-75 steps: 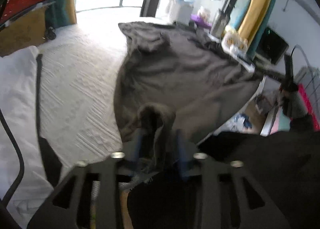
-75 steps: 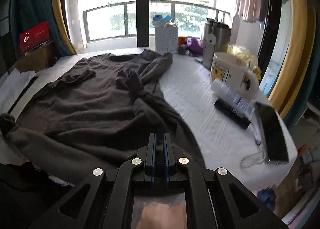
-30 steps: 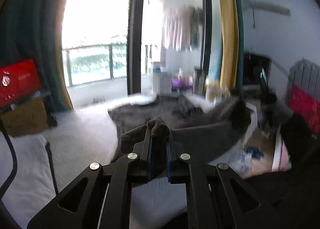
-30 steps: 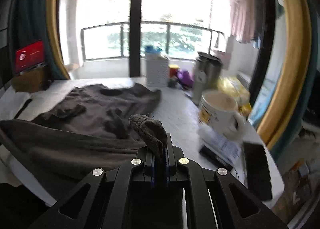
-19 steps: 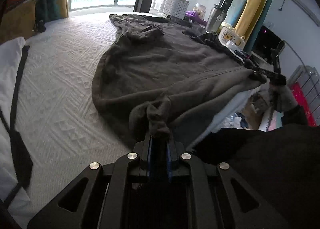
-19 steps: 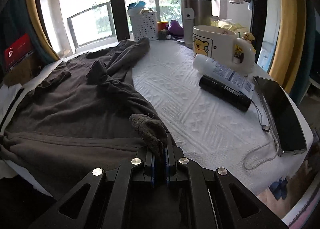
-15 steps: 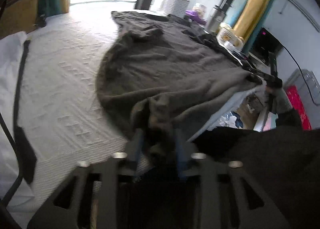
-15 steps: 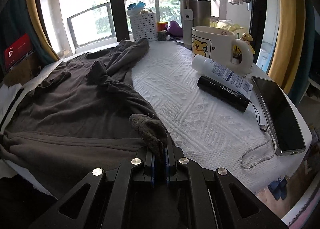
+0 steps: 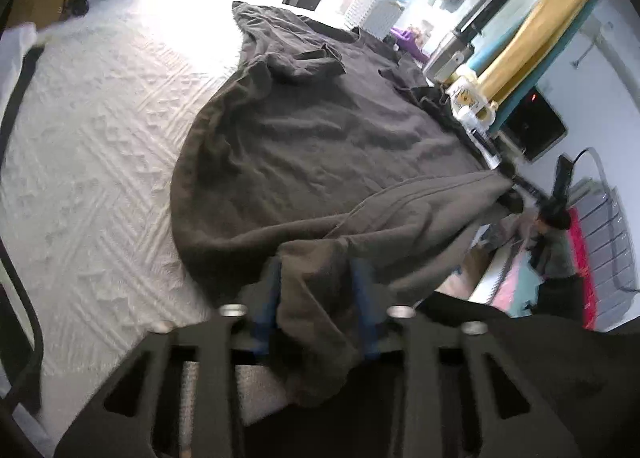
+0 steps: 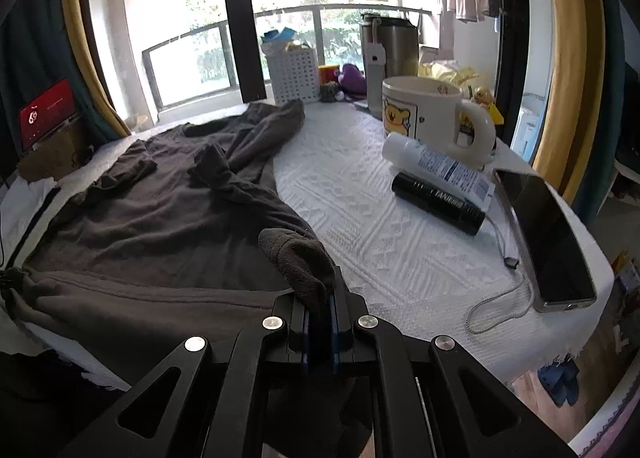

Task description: Fold small clothes

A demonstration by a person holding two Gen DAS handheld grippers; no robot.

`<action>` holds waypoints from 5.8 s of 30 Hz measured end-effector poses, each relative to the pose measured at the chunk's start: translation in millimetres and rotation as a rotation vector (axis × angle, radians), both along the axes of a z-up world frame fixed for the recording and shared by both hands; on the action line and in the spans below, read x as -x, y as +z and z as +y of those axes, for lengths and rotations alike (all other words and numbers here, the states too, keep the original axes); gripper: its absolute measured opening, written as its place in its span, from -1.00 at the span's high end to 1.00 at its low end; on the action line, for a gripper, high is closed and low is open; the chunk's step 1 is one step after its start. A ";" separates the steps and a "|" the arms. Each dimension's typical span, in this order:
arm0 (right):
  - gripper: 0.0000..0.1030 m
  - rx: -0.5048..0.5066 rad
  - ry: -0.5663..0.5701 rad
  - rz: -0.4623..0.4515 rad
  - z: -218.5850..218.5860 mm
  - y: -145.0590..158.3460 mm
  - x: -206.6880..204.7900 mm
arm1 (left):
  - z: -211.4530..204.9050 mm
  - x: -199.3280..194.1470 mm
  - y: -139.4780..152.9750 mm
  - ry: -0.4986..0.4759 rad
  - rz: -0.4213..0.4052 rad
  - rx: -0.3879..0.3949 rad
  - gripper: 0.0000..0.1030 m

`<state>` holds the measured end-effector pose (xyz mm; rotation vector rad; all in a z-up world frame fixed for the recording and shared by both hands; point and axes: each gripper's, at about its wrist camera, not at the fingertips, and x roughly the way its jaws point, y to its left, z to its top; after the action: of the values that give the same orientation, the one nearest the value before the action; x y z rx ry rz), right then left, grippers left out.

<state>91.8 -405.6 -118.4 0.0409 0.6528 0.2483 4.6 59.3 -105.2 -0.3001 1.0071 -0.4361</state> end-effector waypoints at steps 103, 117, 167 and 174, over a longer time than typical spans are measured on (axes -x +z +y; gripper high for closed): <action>0.86 0.123 0.018 -0.088 97.8 61.4 -375.0 | 59.1 -283.7 73.8 0.234 -0.612 -0.389 0.65; -0.93 0.206 0.100 0.117 121.8 16.0 -387.4 | 84.1 -330.5 8.2 0.243 -0.170 -0.376 -0.28; -0.15 -0.055 -0.121 0.138 16.2 -2.9 -98.4 | 23.9 -118.9 -8.4 0.219 -0.125 -0.321 -0.50; 0.24 -0.200 -0.105 0.135 0.5 -17.4 -102.6 | 18.8 -117.4 -5.0 0.168 -0.120 -0.315 0.54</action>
<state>194.5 -405.1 -135.8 0.2852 0.7561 0.2095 122.0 78.1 -110.2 -0.0730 0.9090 -0.1379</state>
